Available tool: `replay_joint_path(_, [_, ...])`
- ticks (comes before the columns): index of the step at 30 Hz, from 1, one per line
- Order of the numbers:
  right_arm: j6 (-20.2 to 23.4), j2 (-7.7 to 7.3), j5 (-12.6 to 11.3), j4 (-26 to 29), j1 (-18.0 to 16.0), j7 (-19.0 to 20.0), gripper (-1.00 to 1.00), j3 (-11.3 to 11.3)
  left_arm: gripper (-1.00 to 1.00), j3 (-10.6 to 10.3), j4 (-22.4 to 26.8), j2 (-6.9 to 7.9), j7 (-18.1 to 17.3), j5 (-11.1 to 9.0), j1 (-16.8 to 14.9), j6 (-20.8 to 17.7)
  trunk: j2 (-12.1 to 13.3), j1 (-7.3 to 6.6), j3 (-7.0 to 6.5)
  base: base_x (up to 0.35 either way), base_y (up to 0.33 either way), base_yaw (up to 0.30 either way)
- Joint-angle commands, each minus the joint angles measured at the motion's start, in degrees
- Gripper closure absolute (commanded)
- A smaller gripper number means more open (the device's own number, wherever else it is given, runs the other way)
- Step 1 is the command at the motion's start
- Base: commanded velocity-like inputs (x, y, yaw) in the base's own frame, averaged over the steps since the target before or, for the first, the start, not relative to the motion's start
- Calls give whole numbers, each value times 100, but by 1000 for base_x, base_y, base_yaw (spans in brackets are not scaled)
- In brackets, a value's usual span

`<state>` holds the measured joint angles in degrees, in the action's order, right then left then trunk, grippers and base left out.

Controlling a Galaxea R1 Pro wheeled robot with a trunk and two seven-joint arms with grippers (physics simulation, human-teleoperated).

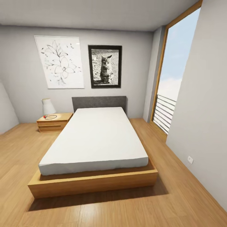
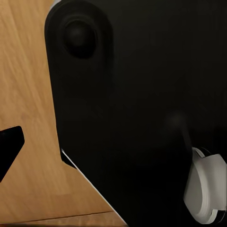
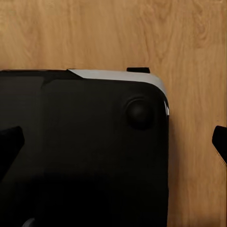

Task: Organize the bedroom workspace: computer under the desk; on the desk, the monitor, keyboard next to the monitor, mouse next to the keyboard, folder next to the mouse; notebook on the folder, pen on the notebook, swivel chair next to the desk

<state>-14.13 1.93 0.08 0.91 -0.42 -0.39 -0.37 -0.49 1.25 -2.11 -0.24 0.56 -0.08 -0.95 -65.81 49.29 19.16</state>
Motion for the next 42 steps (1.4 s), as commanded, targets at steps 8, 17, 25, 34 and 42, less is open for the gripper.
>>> replay_joint_path(8, [-533, 13, 0, 28, -2, 4, -100, 18, -100, -4, 7, 0, 5, 5, -1, -4, 318, -176, -138, 0, 0, 244])
replay_joint_path(17, [-1137, 27, 1, 40, -2, 4, -100, 35, -100, 7, 7, 0, 6, -6, -1, 7, 679, -374, -299, 0, 0, 238])
replay_joint_path(25, [-1168, 44, 1, 51, -2, 24, -100, 44, -100, 35, 11, 0, 6, -30, -1, 23, 1000, -550, -427, 0, 0, 105])
replay_joint_path(34, [-1179, 42, 36, 319, -2, 30, -100, 54, -100, 57, 27, 8, 11, -39, -1, 33, 1361, -747, -588, 0, 0, 4])
replay_joint_path(42, [-1180, 37, 30, 355, -2, 31, -100, 54, -100, 57, 463, 10, 38, -39, -1, 66, 1682, -923, -732, 0, 0, 0])
